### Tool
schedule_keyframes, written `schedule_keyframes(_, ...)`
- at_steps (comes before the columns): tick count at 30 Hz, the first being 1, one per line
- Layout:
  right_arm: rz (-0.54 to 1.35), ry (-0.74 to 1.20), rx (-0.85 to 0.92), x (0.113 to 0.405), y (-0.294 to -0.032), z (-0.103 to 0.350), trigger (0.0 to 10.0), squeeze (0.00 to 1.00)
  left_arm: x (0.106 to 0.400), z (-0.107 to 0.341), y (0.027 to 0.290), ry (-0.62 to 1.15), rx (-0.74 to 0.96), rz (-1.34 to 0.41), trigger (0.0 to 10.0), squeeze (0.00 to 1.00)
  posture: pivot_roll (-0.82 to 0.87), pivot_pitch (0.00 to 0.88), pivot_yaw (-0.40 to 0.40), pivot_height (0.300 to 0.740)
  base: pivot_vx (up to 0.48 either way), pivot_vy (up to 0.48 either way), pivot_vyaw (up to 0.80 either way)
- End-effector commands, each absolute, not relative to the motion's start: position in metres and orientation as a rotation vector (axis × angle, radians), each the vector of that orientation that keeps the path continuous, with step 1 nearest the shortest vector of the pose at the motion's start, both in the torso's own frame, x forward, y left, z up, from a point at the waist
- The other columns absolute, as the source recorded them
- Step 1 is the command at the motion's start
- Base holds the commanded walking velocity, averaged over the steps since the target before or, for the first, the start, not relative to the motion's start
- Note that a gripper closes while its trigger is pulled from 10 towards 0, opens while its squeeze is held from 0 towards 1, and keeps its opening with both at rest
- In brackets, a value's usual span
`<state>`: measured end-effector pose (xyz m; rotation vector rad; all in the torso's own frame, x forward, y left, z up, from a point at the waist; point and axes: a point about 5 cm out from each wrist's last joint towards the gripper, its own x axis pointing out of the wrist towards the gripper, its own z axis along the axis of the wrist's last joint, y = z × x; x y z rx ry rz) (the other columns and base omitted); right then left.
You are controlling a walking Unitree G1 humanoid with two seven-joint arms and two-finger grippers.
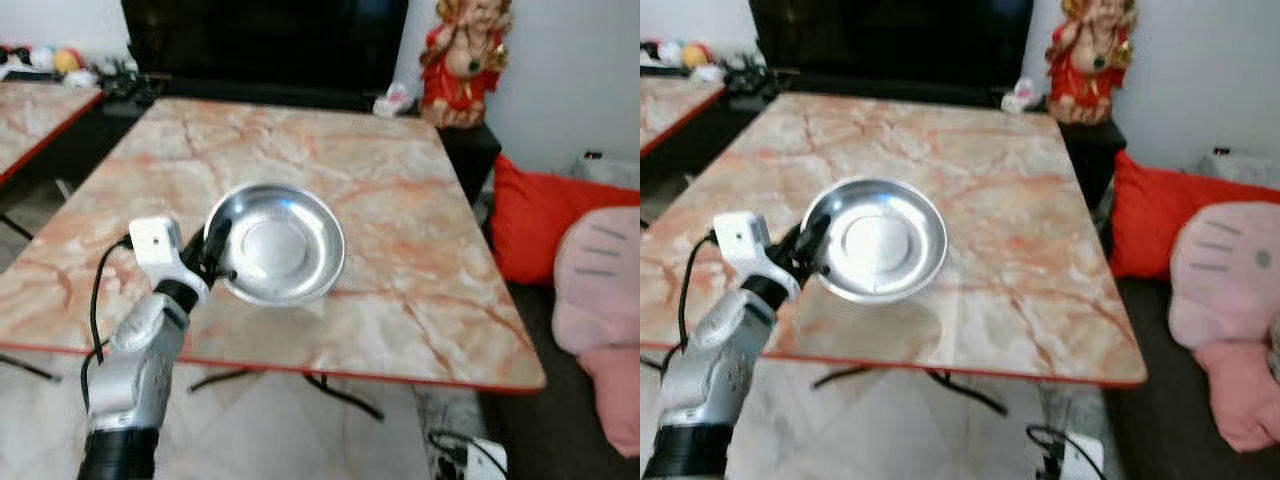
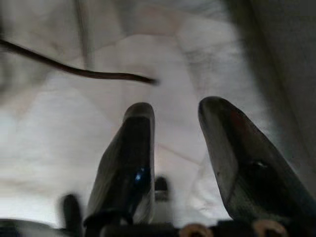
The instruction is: Setting the table
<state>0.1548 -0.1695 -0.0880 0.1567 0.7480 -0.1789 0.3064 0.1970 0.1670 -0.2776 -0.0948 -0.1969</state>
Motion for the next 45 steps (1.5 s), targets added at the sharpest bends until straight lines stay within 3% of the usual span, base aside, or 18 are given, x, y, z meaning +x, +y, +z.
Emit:
schedule_keyframes(1,-0.205,0.764,0.141,0.149,-0.180,-0.090,10.0,0.00,0.307,0.173,0.187,-0.109,-0.304,-0.252,10.0,0.00,0.11,0.000,-0.034,0.740,0.000,0.000,-0.76)
schedule_keyframes(7,-0.200,0.760,0.142,0.148,-0.178,-0.090,10.0,0.00,0.297,0.154,0.178,0.002,-0.326,-0.369,10.0,0.00,0.12,0.000,-0.033,0.740,0.000,0.000,-0.28)
schedule_keyframes(18,-0.195,0.782,0.135,0.146,-0.177,-0.092,10.0,0.00,0.275,0.141,0.208,0.061,-0.393,-0.261,10.0,0.00,0.12,0.000,-0.039,0.740,0.000,0.000,0.00)
schedule_keyframes(45,-0.189,0.784,0.137,0.144,-0.180,-0.092,10.0,0.00,0.272,0.105,0.222,0.176,-0.300,-0.076,10.0,0.01,0.11,0.004,-0.043,0.740,0.000,0.000,0.00)
